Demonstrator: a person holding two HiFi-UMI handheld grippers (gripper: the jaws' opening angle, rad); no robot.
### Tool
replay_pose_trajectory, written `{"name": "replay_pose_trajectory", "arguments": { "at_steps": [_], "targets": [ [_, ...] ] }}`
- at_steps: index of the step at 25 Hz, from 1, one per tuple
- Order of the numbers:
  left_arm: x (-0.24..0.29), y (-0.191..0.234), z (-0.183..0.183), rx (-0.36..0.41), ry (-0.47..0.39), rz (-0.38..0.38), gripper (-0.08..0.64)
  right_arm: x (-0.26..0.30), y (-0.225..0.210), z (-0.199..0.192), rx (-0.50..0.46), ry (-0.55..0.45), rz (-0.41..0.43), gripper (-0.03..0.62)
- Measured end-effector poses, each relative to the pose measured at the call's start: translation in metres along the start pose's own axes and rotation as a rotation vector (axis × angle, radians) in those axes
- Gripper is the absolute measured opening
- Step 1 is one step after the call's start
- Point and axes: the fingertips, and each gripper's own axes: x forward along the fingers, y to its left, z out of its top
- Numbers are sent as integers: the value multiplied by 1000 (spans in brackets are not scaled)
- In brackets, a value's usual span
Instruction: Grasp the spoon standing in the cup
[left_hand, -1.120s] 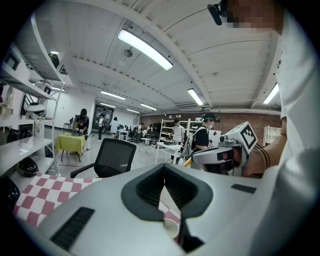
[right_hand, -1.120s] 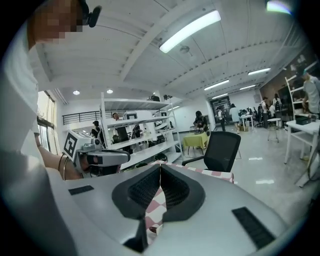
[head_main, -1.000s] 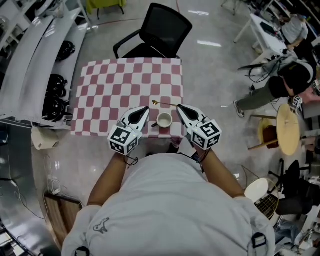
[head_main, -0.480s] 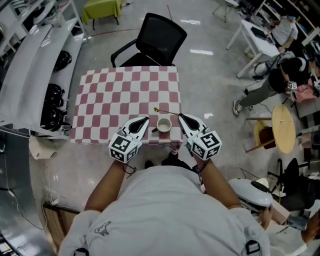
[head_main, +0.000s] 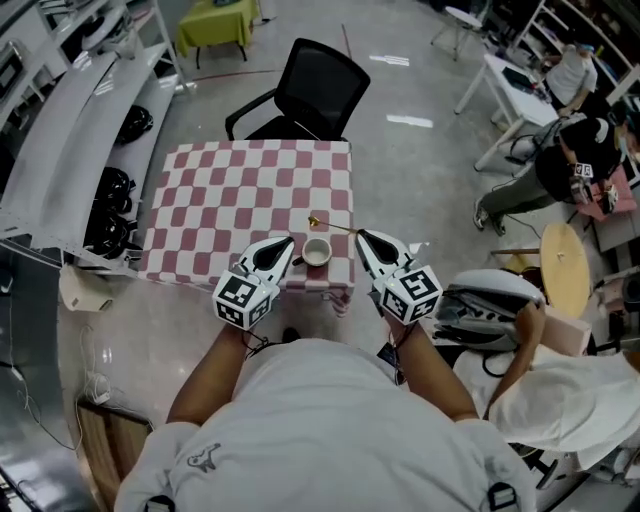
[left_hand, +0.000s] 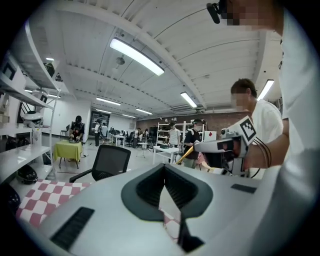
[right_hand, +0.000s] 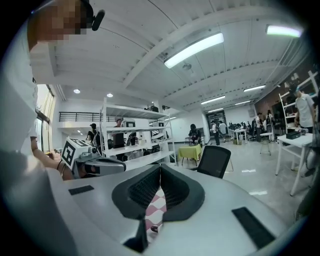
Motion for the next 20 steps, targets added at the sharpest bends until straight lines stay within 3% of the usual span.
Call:
{"name": "replay_pose_trajectory", "arguments": {
  "at_steps": [12, 20],
  "targets": [
    [8, -97, 10, 29, -4, 59, 14, -67, 8, 10, -32, -27, 129, 34],
    [-15, -154, -3, -20, -24, 116, 14, -106, 15, 1, -36, -16, 195, 34]
  ]
}}
